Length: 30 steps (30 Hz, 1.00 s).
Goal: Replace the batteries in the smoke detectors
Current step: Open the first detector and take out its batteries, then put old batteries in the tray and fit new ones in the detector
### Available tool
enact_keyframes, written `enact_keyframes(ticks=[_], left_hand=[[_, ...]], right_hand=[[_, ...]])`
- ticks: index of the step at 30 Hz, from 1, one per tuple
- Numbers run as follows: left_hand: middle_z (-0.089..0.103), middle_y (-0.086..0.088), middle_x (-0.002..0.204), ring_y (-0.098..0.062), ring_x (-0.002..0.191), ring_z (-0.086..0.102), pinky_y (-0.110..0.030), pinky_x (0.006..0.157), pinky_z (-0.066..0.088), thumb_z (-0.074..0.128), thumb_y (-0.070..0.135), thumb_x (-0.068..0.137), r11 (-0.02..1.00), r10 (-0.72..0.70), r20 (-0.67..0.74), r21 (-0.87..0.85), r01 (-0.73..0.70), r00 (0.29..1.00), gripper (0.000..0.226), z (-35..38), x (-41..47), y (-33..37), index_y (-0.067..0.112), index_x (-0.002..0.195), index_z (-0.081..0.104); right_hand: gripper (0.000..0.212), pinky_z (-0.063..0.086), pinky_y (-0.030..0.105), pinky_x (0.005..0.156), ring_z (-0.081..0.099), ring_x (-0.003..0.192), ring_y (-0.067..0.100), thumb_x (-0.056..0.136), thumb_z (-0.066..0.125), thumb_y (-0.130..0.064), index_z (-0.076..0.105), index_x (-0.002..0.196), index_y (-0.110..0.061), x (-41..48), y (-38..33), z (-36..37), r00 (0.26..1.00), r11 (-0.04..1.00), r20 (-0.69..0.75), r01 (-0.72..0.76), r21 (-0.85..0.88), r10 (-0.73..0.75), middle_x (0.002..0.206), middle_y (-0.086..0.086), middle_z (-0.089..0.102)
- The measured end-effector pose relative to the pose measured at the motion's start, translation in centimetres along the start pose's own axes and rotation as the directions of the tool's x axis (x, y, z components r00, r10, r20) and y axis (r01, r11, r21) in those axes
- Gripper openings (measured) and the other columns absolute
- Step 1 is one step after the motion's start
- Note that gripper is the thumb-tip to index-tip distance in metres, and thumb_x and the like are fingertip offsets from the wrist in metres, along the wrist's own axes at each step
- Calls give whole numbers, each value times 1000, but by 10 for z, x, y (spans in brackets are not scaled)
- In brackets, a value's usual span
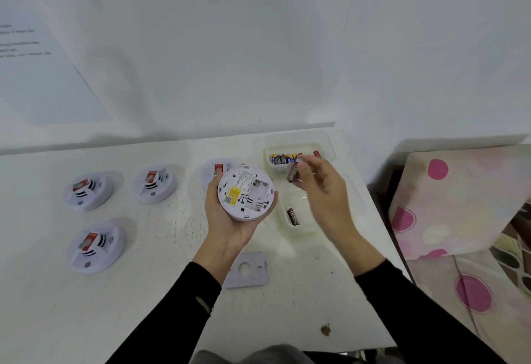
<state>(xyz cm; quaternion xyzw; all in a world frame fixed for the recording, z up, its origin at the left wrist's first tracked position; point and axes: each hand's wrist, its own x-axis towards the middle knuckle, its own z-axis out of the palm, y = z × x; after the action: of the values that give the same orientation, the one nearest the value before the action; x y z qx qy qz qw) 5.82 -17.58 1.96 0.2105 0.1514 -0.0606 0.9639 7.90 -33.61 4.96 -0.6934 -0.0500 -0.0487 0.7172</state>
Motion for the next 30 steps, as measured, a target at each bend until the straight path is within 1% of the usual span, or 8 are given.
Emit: enact_keyframes(ticks=[2, 4, 12, 15, 17, 20, 24, 30], left_hand=[[62, -16, 125, -39, 116, 57, -54, 93, 50, 53, 49, 89, 1000, 6, 4, -17, -6, 1000, 66, -5, -1, 1, 12, 143, 49], [63, -16, 123, -38, 111, 61, -54, 96, 48, 56, 48, 86, 1000, 8, 12, -11, -8, 1000, 71, -9, -1, 2, 11, 146, 44], [58, -23, 135, -49, 126, 52, -75, 97, 35, 62, 62, 78, 997, -61, 66, 45, 58, 996, 80, -19, -7, 14, 10, 139, 52], [55, -24, 138, -46, 126, 53, -71, 97, 41, 84, 43, 67, 993, -51, 79, 109, 43, 996, 87, -31, -14, 28, 7, 139, 50], [56, -26, 136, -45, 125, 53, -67, 95, 47, 86, 32, 66, 990, -5, 19, 143, 2, 1000, 84, -40, -17, 38, 4, 137, 51], [63, -22, 125, -37, 111, 63, -55, 91, 54, 62, 33, 87, 969, 60, -91, 245, -36, 994, 49, -50, -25, 49, 5, 127, 58], [71, -12, 118, -26, 107, 69, -40, 94, 53, 52, 38, 97, 801, 129, -227, 597, 33, 965, 39, -73, -38, 60, 11, 121, 65], [76, -5, 95, -20, 84, 71, -28, 71, 52, 63, 41, 93, 508, 354, -315, 855, 101, 881, 29, -91, -56, 67, 14, 103, 70]], right_hand=[[17, 59, 30, 71, 68, 74, 21, 91, 63, -16, 70, 77, -10, 19, 10, -20, 987, 927, 19, -143, -347, 159, 75, 4, 69], [27, 49, 27, 56, 59, 61, 25, 84, 64, -16, 63, 65, 3, 30, 27, -32, 942, 728, 73, -202, -656, 327, 63, 11, 61], [19, 55, 36, 76, 68, 84, 24, 86, 68, -23, 71, 90, -5, 28, 47, -25, 940, 545, 71, -132, -828, 335, 87, 6, 71], [15, 48, 28, 75, 60, 84, 16, 91, 58, -15, 67, 101, -10, 4, 37, -11, 972, 655, 204, 228, -720, -115, 97, 2, 64], [15, 46, 24, 73, 55, 79, 10, 90, 54, -14, 66, 97, -12, -29, 34, 4, 866, 675, 425, 480, -561, -263, 92, -1, 61], [17, 49, 28, 77, 59, 85, 15, 85, 55, -18, 68, 96, -17, -76, 59, 17, 639, 561, 737, 701, -440, -219, 96, -3, 65], [25, 43, 29, 91, 59, 104, 15, 79, 60, -23, 68, 102, -24, -95, 100, 16, 541, 484, 818, 779, -400, -194, 114, -4, 66], [33, 40, 32, 107, 57, 116, 27, 84, 54, -12, 67, 114, -13, -65, 108, 33, 594, 561, 781, 720, -409, -194, 130, 12, 58]])
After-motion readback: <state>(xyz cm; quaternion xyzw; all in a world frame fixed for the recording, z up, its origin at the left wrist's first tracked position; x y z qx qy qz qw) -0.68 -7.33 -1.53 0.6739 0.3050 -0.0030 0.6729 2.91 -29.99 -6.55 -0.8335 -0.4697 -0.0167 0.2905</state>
